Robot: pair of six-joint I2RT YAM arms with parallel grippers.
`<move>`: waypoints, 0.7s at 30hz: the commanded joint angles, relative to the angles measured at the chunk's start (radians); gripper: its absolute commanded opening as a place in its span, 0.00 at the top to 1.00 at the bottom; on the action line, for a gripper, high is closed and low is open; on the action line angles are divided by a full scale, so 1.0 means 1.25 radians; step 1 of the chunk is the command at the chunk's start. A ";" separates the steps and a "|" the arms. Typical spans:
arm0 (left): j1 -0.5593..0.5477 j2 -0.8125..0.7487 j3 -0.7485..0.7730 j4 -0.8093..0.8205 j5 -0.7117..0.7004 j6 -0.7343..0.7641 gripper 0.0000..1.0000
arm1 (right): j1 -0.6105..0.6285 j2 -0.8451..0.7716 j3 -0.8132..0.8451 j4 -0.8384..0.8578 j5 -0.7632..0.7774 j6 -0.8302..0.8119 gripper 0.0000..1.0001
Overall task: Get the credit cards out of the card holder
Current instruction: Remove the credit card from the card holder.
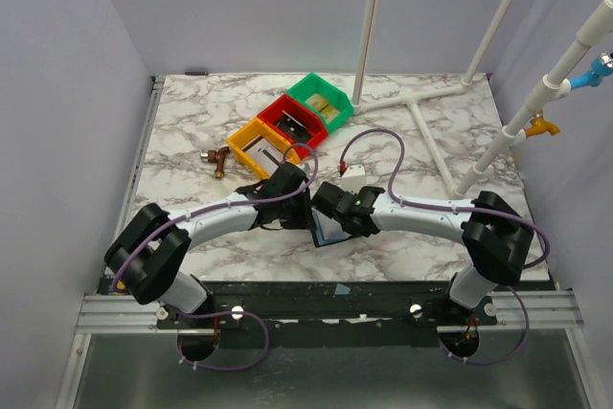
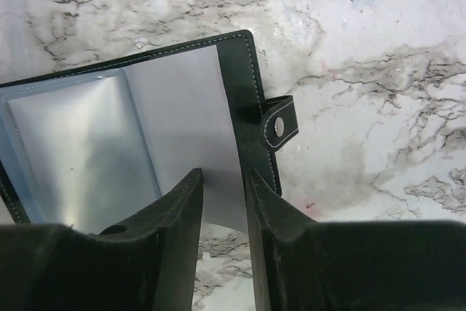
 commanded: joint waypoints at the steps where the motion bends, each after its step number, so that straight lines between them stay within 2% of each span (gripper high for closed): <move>1: -0.026 0.031 0.015 0.025 0.031 -0.023 0.85 | -0.013 -0.027 -0.023 0.004 0.021 0.017 0.69; 4: -0.035 0.041 0.017 0.038 0.037 -0.041 0.91 | -0.024 -0.031 -0.033 0.013 0.008 0.015 0.69; 11: -0.044 0.066 0.026 0.056 0.047 -0.052 0.96 | -0.037 -0.040 -0.046 0.022 -0.001 0.014 0.69; 21: -0.048 0.091 0.050 0.069 0.058 -0.058 0.98 | -0.042 -0.049 -0.054 0.023 -0.011 0.015 0.69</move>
